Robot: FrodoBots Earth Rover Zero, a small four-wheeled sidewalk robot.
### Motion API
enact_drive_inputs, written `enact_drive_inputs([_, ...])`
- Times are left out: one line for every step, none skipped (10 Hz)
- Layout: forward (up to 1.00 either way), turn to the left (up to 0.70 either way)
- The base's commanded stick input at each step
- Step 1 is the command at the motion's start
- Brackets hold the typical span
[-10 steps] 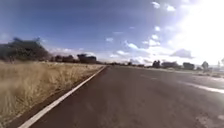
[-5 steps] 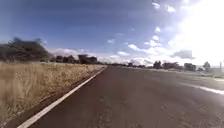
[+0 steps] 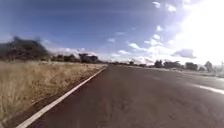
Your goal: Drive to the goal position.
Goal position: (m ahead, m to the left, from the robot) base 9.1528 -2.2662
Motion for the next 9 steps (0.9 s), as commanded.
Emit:
enact_drive_inputs([0.50,0.00])
enact_drive_inputs([0.50,0.00])
enact_drive_inputs([0.50,0.00])
enact_drive_inputs([0.50,0.00])
enact_drive_inputs([0.50,0.00])
enact_drive_inputs([0.50,0.00])
enact_drive_inputs([0.50,0.00])
enact_drive_inputs([0.50,0.00])
enact_drive_inputs([0.50,0.00])
